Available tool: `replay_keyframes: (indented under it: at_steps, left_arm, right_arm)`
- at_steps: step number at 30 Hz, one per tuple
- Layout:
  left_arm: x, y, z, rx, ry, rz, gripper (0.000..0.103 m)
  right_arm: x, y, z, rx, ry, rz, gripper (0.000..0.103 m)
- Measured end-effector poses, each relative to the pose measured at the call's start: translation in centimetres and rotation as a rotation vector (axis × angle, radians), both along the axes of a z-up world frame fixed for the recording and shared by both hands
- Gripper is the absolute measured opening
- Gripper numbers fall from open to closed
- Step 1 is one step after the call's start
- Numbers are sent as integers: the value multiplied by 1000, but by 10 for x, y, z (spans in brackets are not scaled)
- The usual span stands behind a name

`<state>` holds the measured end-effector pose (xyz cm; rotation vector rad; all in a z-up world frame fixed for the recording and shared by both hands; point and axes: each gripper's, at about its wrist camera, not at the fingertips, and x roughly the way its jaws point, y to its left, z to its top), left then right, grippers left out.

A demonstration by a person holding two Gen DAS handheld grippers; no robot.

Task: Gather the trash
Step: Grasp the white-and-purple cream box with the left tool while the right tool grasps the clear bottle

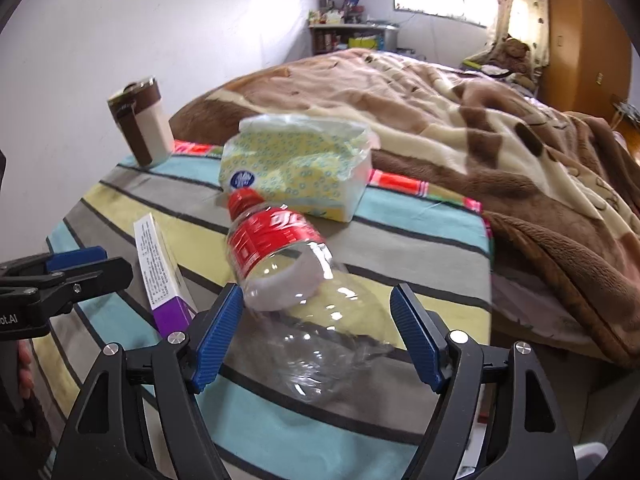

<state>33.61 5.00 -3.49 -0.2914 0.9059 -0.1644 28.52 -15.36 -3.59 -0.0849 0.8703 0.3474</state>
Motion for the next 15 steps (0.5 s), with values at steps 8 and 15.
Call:
replay_keyframes:
  at_steps: [8, 15]
  left_arm:
    - [16, -4, -9, -25, 31, 8, 76]
    - [26, -21, -23, -13, 85, 10, 76]
  right_arm:
    - [-4, -4, -1, 11, 14, -18, 75]
    - [-14, -17, 0, 29, 16, -69, 74]
